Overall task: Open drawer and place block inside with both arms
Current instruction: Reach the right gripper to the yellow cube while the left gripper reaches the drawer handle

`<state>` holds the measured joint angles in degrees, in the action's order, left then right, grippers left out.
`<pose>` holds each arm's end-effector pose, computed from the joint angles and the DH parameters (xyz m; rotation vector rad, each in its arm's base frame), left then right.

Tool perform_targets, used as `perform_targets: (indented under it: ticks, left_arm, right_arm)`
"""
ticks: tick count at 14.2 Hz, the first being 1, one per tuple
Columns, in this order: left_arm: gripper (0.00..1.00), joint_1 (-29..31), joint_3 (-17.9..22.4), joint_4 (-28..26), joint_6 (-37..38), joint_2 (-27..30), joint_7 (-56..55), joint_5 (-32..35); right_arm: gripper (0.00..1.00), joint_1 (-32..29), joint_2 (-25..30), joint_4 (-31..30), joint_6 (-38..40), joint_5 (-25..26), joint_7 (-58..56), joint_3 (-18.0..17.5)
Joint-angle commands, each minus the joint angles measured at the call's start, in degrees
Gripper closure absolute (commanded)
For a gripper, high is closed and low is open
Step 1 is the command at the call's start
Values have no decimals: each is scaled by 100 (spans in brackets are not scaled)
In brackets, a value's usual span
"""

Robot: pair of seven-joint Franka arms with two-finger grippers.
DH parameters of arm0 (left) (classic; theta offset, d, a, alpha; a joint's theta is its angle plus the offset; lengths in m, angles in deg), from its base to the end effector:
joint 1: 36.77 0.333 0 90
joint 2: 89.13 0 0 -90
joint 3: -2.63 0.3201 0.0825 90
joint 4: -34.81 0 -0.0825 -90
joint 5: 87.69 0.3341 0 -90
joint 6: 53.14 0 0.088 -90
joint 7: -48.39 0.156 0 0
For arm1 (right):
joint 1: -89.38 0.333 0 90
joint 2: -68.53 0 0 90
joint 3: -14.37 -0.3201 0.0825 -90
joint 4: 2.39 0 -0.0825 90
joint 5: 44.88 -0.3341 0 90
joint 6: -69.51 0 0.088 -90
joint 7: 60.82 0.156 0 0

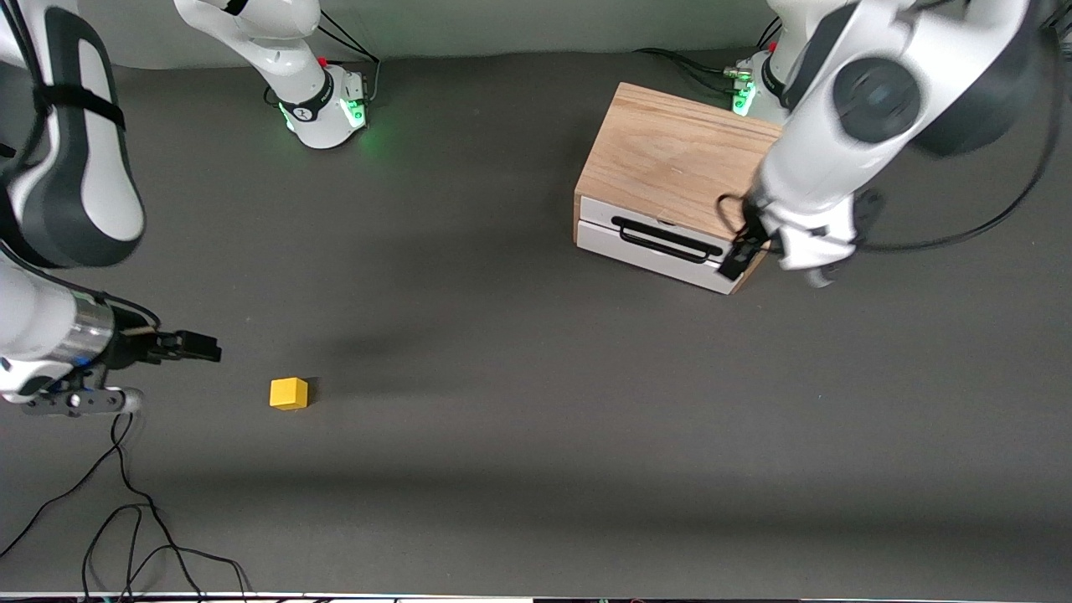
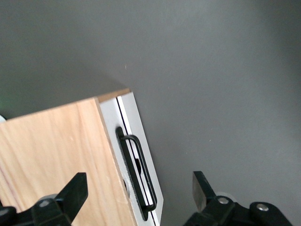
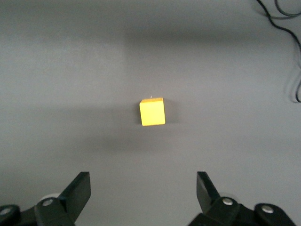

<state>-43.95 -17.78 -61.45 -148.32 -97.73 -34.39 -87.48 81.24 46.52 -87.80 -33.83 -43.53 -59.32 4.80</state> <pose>0.4766 -0.2383 0.4674 -2.6879 -1.4030 0.1992 0.6163 -0.0004 0.4183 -3.1016 0.0076 0.1038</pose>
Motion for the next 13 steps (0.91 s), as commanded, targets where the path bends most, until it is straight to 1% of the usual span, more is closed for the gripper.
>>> perform_targets:
  ticks: [1, 3, 4, 6, 8, 10, 13]
  left_arm:
    - [1, -477, 19, 82, 9, -421, -422, 85]
    - [1, -556, 10, 64, 78, -842, -519, 32]
    - [1, -687, 19, 12, 44, -992, -519, 41]
    - [1, -960, 28, -42, 9, -1142, -572, 93]
    - [1, -1005, 28, -42, 17, -1449, -852, 93]
    - [1, -996, 28, -42, 0, -1670, -1116, 102]
    - [1, -996, 36, -42, -123, -1855, -1135, 172]
  right_arm:
    - [0, 41, -303, -117, -432, 93, 8, -1]
    - [0, 50, -514, -187, -634, 110, -1, 8]
    - [0, 58, -584, -283, -800, 145, -1, 8]
    - [0, 93, -646, -651, -1309, 338, -1, 8]
    - [0, 155, -690, -994, -1836, 435, -1, 8]
    - [0, 155, -900, -1075, -2110, 488, -1, 8]
    - [0, 146, -1129, -1162, -2427, 506, -1, 35]
